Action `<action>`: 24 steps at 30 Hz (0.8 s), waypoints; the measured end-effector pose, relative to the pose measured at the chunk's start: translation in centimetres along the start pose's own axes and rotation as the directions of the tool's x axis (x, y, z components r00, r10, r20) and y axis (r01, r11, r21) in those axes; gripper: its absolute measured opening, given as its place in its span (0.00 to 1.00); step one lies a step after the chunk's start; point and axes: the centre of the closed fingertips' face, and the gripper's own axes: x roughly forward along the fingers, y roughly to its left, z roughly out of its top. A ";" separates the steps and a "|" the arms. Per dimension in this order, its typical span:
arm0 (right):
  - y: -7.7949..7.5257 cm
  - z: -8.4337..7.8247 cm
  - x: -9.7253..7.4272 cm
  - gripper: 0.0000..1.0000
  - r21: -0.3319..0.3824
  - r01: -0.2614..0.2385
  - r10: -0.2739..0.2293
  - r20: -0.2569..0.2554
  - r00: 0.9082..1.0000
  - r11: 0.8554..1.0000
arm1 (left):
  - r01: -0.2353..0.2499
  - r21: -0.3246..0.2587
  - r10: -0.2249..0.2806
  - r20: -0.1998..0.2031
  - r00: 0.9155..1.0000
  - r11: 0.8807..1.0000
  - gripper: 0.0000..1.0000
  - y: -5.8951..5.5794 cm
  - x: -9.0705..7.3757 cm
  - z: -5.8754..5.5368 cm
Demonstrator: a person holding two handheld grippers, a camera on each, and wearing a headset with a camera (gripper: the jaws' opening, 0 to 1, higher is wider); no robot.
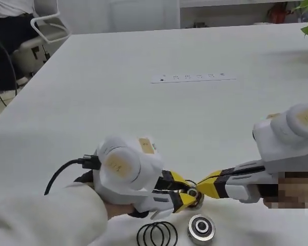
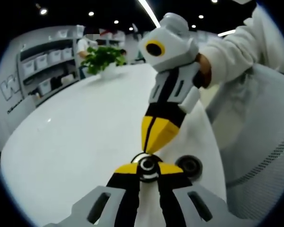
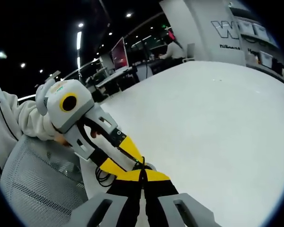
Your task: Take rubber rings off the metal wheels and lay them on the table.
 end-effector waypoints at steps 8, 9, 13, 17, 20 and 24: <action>0.0 0.6 -0.4 0.00 0.031 0.000 -0.001 0.026 1.000 1.000 | 0.037 0.027 -0.038 0.058 0.998 0.999 0.33 0.0 -3.1 2.2; 0.1 0.8 -0.4 0.00 0.030 0.000 -0.001 0.029 1.000 1.000 | 0.038 0.027 -0.040 0.067 0.997 0.999 0.33 0.0 -3.8 2.5; 0.4 1.2 -0.6 0.00 0.035 -0.005 0.004 0.045 0.999 0.999 | 0.012 0.050 -0.015 0.076 0.997 0.999 0.36 0.4 -5.7 2.8; 0.8 1.7 -0.8 0.00 0.037 -0.015 0.013 0.059 0.998 0.999 | -0.009 0.072 0.005 0.064 0.998 0.997 0.42 0.5 -7.4 2.6; 1.5 2.0 -0.9 0.00 0.040 -0.032 0.030 0.069 0.997 0.999 | -0.024 0.065 0.019 0.080 0.997 0.998 0.46 0.6 -9.0 2.8; 2.4 2.3 -0.9 0.00 0.047 -0.057 0.053 0.078 0.996 0.997 | -0.049 0.066 0.043 0.093 0.995 0.997 0.50 0.7 -10.4 3.0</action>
